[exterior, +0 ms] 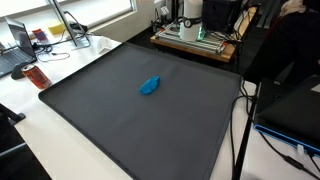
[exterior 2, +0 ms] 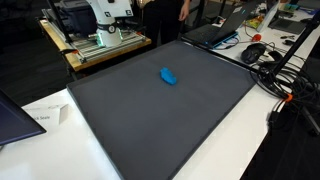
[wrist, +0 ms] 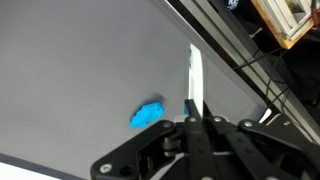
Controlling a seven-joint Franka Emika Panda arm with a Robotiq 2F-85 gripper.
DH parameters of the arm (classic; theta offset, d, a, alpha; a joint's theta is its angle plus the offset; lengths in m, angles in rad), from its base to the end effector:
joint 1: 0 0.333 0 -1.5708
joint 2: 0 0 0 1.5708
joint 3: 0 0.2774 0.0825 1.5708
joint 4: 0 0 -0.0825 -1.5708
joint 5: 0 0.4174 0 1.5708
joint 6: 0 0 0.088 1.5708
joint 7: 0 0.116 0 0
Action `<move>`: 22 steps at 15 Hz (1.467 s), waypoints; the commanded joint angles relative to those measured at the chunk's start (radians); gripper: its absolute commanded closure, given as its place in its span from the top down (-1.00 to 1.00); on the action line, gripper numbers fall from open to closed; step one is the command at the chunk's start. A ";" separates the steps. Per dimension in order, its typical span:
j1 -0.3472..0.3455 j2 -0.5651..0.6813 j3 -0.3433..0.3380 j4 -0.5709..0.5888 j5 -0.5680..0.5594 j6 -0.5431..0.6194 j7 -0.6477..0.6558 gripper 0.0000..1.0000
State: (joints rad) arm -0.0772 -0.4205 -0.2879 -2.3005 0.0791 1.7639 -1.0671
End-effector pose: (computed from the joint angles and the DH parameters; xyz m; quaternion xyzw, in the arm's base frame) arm 0.4324 -0.1585 0.4394 -0.9307 -0.3467 -0.0118 0.1160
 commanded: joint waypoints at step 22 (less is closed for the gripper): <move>0.173 0.113 0.504 -0.057 -0.085 0.311 1.028 -0.98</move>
State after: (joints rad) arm 0.0462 -0.3833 0.1779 -2.4435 0.0165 2.1145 -0.1894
